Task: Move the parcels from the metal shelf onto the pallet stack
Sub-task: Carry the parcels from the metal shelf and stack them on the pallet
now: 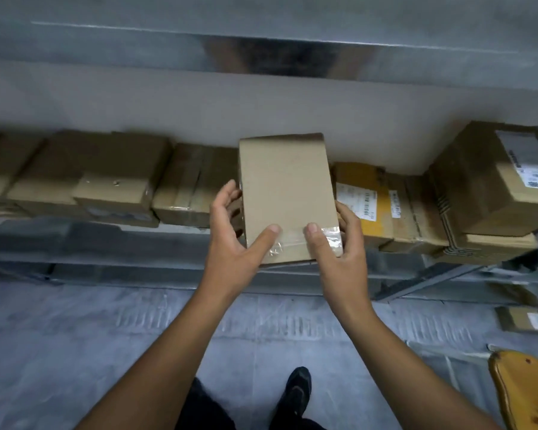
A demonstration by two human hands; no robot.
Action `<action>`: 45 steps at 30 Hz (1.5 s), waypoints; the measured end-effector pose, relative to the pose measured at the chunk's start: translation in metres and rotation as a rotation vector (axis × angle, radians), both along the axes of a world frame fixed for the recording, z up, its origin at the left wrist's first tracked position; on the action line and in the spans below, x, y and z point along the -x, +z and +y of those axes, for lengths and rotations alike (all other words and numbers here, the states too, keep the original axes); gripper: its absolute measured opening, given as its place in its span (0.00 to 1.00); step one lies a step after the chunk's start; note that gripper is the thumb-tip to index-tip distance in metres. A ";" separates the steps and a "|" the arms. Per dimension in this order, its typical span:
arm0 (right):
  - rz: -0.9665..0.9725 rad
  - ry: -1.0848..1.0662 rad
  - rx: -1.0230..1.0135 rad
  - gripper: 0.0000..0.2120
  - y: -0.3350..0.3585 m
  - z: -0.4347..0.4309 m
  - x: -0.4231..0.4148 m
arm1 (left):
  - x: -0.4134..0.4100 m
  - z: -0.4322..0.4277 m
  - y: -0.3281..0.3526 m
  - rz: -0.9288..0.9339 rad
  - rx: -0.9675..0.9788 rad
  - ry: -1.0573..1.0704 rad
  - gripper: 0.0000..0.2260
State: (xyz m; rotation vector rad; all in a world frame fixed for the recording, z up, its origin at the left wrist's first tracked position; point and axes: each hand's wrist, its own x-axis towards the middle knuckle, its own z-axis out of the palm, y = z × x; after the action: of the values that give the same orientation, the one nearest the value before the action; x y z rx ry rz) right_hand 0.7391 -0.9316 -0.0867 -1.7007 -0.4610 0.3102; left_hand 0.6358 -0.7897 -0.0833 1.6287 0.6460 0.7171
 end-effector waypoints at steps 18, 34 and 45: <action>0.009 0.711 -0.010 0.24 0.034 0.318 0.214 | 0.326 0.297 0.009 -0.186 0.136 0.490 0.33; -0.024 1.087 0.013 0.24 0.000 0.561 0.437 | 0.544 0.426 -0.014 -0.359 0.221 1.453 0.20; 0.134 1.330 -0.066 0.42 0.014 0.749 0.566 | 0.622 0.538 0.017 -0.234 0.063 1.637 0.18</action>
State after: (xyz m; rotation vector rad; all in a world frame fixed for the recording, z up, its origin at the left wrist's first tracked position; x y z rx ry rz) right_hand 0.1732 -0.1823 -0.0722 -1.0667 -1.4391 1.3194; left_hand 0.0135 -0.2520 -0.0659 0.6152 1.7798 1.9312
